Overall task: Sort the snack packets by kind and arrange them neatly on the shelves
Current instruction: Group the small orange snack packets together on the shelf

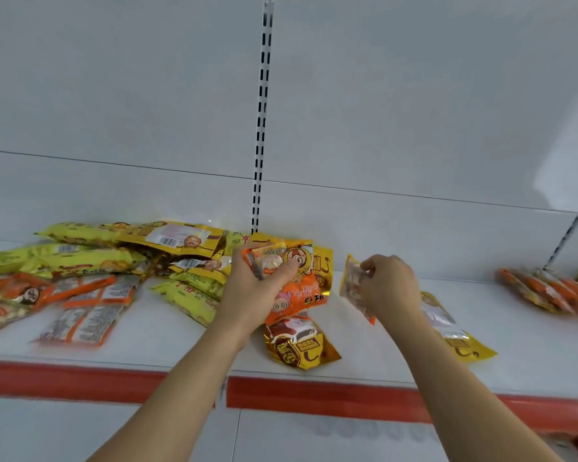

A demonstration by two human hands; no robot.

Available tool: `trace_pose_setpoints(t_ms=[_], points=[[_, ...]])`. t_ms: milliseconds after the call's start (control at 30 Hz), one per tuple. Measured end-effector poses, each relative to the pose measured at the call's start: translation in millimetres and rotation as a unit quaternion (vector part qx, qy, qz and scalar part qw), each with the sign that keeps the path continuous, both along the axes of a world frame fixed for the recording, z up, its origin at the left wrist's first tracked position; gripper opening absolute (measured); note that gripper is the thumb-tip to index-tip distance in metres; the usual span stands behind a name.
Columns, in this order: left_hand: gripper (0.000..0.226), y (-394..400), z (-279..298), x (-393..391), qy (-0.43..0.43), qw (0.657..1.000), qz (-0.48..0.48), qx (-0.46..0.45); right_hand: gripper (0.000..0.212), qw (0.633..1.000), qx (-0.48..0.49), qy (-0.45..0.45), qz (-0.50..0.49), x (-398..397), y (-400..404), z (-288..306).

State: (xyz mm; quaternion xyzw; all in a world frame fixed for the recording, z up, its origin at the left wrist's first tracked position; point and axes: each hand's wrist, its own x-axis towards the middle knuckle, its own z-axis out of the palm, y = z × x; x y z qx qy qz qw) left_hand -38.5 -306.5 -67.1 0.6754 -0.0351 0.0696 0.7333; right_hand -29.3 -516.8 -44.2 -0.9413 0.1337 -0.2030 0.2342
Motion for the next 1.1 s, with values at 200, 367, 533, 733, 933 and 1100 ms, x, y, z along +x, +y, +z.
trace_pose_setpoints(t_ms=[200, 367, 533, 733, 933, 1100], points=[[0.074, -26, 3, 8, -0.012, 1.0, -0.004, -0.029, 0.008, 0.957, 0.228, -0.177, -0.007, -36, -23, 28], [0.068, -67, -2, 15, -0.009, 0.999, -0.025, -0.046, 0.01, 0.932, 0.313, -0.164, 0.078, -62, -7, 15], [0.07, -108, 3, 4, 0.018, 0.999, -0.024, -0.036, 0.008, 0.947, 0.271, -0.159, 0.069, -65, -41, 3], [0.09, -200, 11, -8, 0.035, 0.995, -0.087, 0.023, 0.004, 0.952, 0.251, -0.166, 0.049, -69, -117, -13], [0.08, -323, 11, -17, 0.057, 0.991, -0.093, 0.078, 0.044, 0.95, 0.261, -0.122, 0.119, -94, -237, -11], [0.056, -420, 10, -23, 0.116, 0.979, -0.169, 0.018, 0.046, 0.936, 0.329, -0.106, 0.067, -90, -355, -16]])
